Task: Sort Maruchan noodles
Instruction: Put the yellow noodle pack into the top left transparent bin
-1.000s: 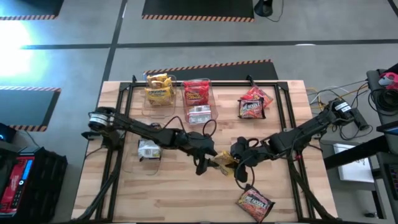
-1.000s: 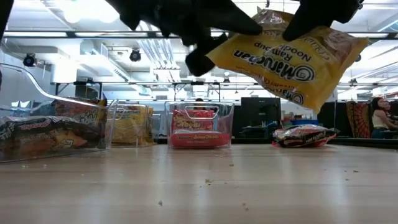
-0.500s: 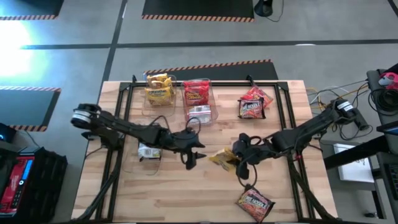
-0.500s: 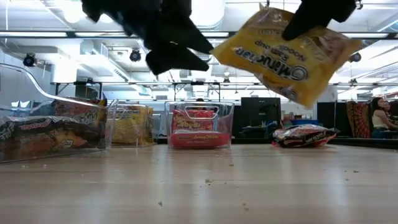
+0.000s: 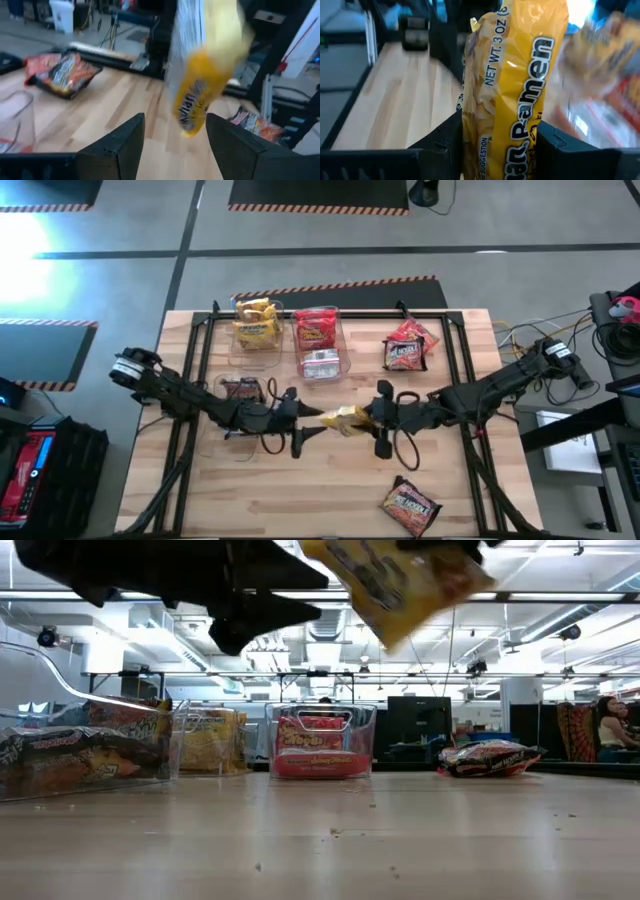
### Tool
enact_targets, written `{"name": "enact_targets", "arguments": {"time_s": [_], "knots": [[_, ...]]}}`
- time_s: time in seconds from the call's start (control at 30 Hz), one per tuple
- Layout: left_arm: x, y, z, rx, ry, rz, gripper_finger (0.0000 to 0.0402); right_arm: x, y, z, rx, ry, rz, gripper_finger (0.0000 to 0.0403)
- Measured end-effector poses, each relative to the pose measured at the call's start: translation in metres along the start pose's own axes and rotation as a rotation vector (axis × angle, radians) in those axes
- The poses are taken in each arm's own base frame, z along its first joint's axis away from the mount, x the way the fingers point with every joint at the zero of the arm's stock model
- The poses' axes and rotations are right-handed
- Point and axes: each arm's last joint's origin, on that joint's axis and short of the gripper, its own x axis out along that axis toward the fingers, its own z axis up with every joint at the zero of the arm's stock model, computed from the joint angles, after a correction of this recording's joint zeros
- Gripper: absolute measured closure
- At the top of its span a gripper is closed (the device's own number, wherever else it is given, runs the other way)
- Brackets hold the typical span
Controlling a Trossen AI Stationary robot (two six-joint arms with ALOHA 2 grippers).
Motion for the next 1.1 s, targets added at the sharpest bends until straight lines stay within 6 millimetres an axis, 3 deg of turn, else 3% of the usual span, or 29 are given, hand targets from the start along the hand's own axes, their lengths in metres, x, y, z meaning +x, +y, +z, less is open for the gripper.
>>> {"name": "enact_targets", "arguments": {"time_s": [0.37, 0.93, 1.1], "knots": [[0.005, -0.008, 0.014, 0.113, -0.092, -0.033, 0.0206, 0.003, -0.002, 0.019, -0.104, -0.174, 0.058, 0.0259], [0.012, -0.022, 0.039, 0.185, -0.160, -0.148, 0.0207, 0.002, 0.001, 0.023, -0.175, -0.212, 0.129, 0.0259], [0.013, -0.024, 0.041, 0.178, -0.164, -0.151, 0.0229, 0.002, 0.002, 0.023, -0.189, -0.215, 0.150, 0.0259]]}}
